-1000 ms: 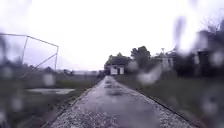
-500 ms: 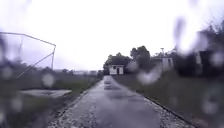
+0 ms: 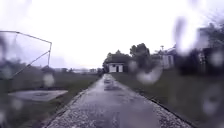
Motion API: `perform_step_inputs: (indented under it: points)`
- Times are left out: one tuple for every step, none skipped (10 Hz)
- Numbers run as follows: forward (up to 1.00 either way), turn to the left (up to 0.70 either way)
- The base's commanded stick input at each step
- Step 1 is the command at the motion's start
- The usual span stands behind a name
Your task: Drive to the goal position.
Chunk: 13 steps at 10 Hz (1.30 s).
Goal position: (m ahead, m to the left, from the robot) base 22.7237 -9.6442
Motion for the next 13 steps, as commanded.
perform_step_inputs:
  points:
    - [0.7, 0.0]
    - [0.69, 0.0]
    - [0.7, 0.0]
    - [0.69, 0.0]
    - [0.69, 0.01]
    - [0.68, 0.0]
    - [0.69, 0.0]
    - [0.69, 0.0]
    - [0.68, 0.0]
    - [0.68, 0.0]
    - [0.68, 0.0]
    - [0.68, 0.0]
    - [0.67, 0.0]
